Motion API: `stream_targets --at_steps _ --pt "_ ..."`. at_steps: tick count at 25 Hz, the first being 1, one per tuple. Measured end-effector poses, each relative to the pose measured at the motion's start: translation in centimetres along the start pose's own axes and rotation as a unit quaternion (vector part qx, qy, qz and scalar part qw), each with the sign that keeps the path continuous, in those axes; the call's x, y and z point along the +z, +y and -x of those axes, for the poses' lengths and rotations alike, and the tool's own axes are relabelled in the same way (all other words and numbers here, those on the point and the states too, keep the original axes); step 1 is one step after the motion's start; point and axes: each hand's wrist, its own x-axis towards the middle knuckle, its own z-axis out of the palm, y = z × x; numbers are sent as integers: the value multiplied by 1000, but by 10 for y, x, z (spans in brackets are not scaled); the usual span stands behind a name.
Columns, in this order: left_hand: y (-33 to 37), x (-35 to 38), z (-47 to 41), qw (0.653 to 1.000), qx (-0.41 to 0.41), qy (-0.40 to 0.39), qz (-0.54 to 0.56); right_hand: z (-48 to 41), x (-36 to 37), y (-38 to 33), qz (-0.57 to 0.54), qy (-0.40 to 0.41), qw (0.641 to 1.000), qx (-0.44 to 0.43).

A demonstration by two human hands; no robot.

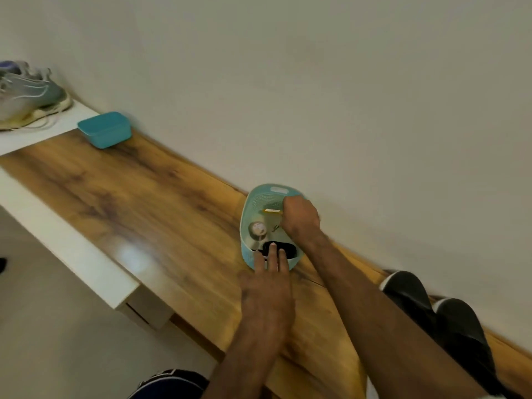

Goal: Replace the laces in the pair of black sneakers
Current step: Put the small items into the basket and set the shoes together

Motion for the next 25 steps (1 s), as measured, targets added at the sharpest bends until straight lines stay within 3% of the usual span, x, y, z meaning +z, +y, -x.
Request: stream_targets --at_steps 12,17,25 --pt "6 6 -7 997 -25 -65 -17 -39 27 -2 61 -26 997 -45" --pt "12 2 -6 998 -36 -51 1 6 4 23 12 34 998 -60" --pt "6 9 26 997 -28 -57 46 116 -1 61 -68 2 994 -84"
